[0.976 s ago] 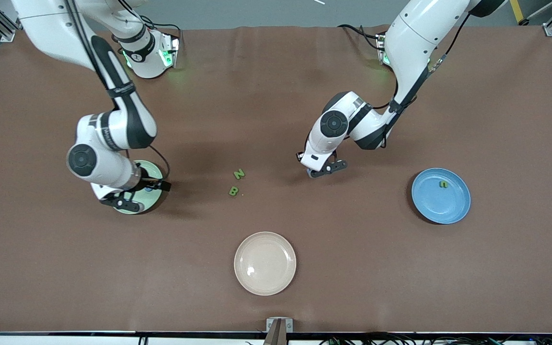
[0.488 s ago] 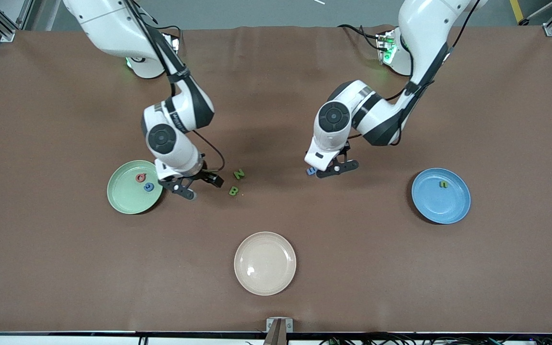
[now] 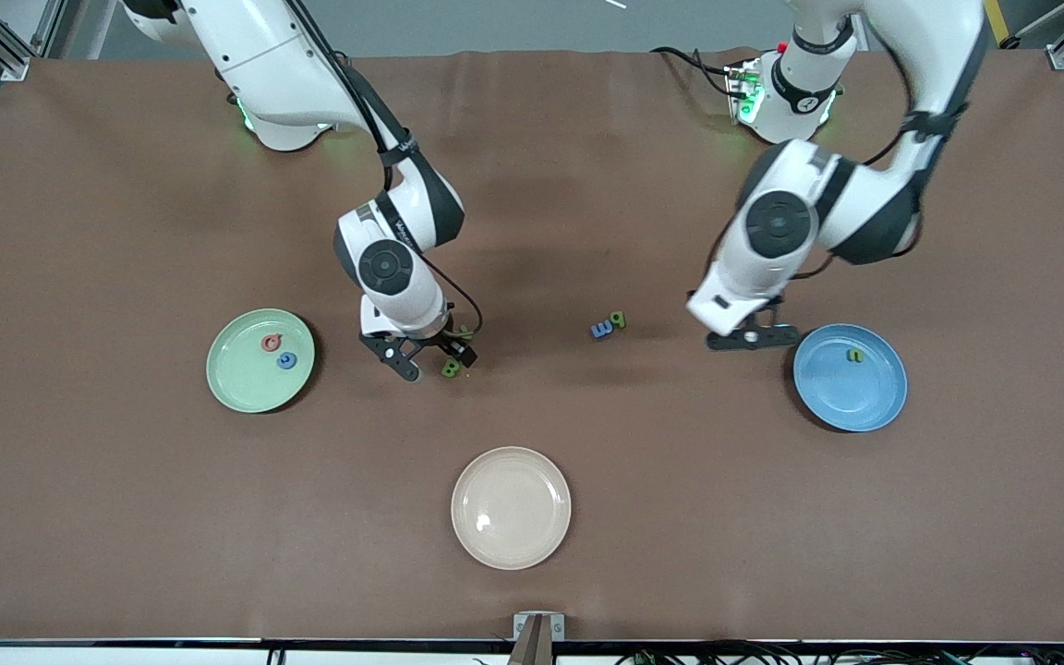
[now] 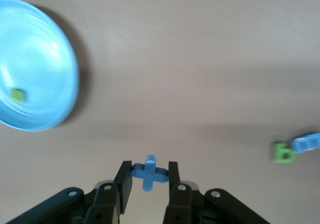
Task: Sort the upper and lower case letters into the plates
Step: 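Release the G with the right gripper while the left gripper grasps the plus, then drop the plus into the blue plate while the right gripper carries Z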
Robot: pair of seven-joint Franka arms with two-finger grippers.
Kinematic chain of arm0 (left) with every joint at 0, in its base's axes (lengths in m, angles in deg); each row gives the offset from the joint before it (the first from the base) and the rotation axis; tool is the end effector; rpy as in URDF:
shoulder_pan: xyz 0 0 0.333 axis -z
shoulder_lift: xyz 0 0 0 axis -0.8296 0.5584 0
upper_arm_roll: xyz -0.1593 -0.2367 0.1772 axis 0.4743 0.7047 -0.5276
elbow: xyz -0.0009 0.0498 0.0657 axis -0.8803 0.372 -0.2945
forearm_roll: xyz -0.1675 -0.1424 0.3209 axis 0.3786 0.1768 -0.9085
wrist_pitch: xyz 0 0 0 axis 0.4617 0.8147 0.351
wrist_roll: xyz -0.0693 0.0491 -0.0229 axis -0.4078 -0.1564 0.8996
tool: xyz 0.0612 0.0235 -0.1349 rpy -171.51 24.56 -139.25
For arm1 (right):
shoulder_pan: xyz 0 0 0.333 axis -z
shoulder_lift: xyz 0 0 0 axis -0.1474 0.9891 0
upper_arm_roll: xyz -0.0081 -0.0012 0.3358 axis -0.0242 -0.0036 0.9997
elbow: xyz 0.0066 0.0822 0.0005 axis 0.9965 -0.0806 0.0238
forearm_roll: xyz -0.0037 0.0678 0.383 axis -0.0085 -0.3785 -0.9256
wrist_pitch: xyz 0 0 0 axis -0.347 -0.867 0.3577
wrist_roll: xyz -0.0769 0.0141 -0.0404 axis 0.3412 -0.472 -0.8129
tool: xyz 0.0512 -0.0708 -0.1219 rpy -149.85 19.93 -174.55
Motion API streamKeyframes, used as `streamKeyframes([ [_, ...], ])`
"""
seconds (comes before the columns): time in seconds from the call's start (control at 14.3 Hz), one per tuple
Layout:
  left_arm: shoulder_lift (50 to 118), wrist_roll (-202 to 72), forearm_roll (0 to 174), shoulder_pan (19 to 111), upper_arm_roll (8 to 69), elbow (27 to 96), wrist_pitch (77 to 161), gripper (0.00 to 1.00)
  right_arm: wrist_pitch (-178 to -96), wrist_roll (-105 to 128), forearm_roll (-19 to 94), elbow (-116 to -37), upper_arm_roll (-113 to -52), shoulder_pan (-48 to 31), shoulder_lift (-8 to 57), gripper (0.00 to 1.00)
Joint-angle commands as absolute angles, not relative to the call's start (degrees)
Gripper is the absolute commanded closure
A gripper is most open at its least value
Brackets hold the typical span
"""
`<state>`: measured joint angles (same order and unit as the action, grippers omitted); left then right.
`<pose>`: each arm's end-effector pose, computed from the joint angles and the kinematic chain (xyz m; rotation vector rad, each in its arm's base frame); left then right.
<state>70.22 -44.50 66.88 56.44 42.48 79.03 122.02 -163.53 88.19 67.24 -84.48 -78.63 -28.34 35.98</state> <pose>0.5241 -0.1970 0.3120 -3.0012 0.0501 0.1498 0.5280 0.3755 0.1667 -2.8940 1.1169 0.0743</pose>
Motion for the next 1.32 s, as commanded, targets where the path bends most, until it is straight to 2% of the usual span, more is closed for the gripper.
streamKeyframes([
  [0.0, 65.02, -54.65, 66.91, 50.36, 43.14, 84.1, 122.95, 0.86, -165.73, 92.04, 67.99, -83.65, -79.45, -30.02, 37.96, 0.01],
  [0.35, 63.16, -71.62, 67.87, 38.85, 43.14, 90.51, 130.93, 0.86, -165.03, 92.13, 67.9, -84.26, -79.45, -30.81, 38.23, 0.08],
  [0.56, 64.3, -76.29, 67.87, 36.29, 43.14, 92.19, 135.07, 0.86, -163.89, 92.04, 67.9, -84.88, -79.54, -31.51, 37.79, 0.16],
  [0.7, 65.88, -78.58, 67.87, 36.2, 42.96, 94.81, 141.99, 0.86, -163.54, 92.04, 67.9, -85.14, -79.54, -31.86, 37.53, 0.3],
  [0.84, 68.51, -81.12, 67.79, 35.5, 42.78, 95.09, 145.18, 0.86, -162.84, 91.95, 67.99, -85.14, -79.54, -31.87, 37.44, 0.59],
  [0.98, 71.59, -85.5, 67.0, 33.39, 42.78, 94.57, 147.46, 0.86, -162.13, 91.86, 67.99, -85.23, -79.54, -31.78, 36.91, 0.92],
  [1.05, 72.99, -88.05, 66.99, 32.25, 42.78, 93.96, 148.17, 0.86, -161.0, 91.69, 67.99, -85.14, -79.71, -31.6, 36.39, 0.98],
  [1.25, 77.65, -92.03, 66.99, 29.87, 42.78, 92.19, 149.75, 0.86, -156.52, 87.4, 69.83, -85.14, -80.32, -29.59, 33.41, 1.0],
])
